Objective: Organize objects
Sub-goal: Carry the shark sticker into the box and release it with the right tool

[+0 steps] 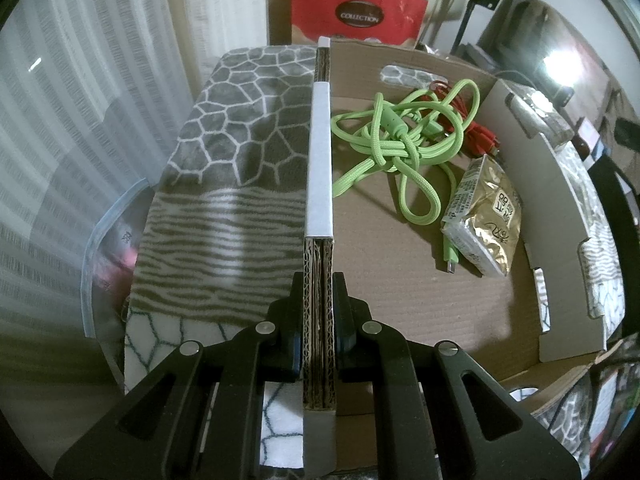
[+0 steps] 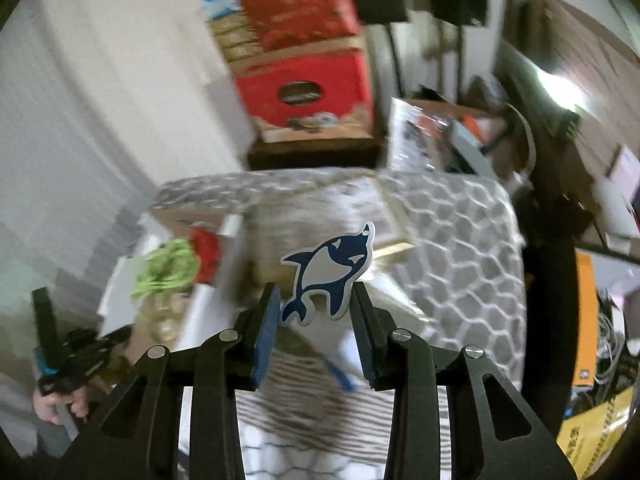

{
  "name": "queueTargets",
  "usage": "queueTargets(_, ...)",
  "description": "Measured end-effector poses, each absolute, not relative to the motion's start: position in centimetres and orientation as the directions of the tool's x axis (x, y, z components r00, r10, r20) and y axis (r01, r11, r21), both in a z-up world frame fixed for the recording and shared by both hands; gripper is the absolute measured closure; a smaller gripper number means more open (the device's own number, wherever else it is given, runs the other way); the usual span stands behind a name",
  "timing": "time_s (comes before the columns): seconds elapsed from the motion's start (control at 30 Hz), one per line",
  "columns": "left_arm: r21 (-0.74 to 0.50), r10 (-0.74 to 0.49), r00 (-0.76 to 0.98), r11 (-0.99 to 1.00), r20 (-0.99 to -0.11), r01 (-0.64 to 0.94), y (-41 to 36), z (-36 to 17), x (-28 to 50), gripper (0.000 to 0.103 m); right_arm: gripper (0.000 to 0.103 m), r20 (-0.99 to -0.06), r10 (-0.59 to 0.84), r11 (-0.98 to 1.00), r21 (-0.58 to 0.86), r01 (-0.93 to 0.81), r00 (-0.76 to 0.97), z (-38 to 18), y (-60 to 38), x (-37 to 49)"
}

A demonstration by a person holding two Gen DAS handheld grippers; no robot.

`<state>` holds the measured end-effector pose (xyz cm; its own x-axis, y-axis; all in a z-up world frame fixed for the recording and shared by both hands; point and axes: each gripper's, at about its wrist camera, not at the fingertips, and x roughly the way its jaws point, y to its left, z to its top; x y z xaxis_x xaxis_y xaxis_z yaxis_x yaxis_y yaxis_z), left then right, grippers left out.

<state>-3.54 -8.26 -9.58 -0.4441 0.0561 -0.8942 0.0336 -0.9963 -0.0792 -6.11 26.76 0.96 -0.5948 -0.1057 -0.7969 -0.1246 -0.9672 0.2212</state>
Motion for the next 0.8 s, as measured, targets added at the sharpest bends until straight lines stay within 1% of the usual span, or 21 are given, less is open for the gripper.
queueTargets(0.2, -0.077, 0.055, -0.444, -0.996, -0.894, 0.033, -8.2, -9.6, -3.5, 0.093, 0.068, -0.782, -0.213, -0.972, 0.229, 0.048, -0.585, 1.5, 19.6, -8.7)
queueTargets(0.43, -0.077, 0.054, -0.443, -0.996, -0.895, 0.034, -8.2, -9.6, -3.5, 0.093, 0.068, -0.8, -0.301, -0.954, 0.251, 0.167, -0.52, -1.1, 13.2, -11.9)
queueTargets(0.57, -0.079, 0.056, -0.444, -0.996, -0.894, 0.034, -8.2, -9.6, -3.5, 0.093, 0.067, -0.821, -0.295, -0.955, 0.241, 0.171, -0.489, -2.7, 11.9, -12.2)
queueTargets(0.8, -0.081, 0.057, -0.444, -0.996, -0.894, 0.036, -8.2, -9.5, -3.5, 0.093, 0.067, -0.865, -0.235, -0.97, 0.182, 0.159, -0.443, -4.6, 11.1, -11.9)
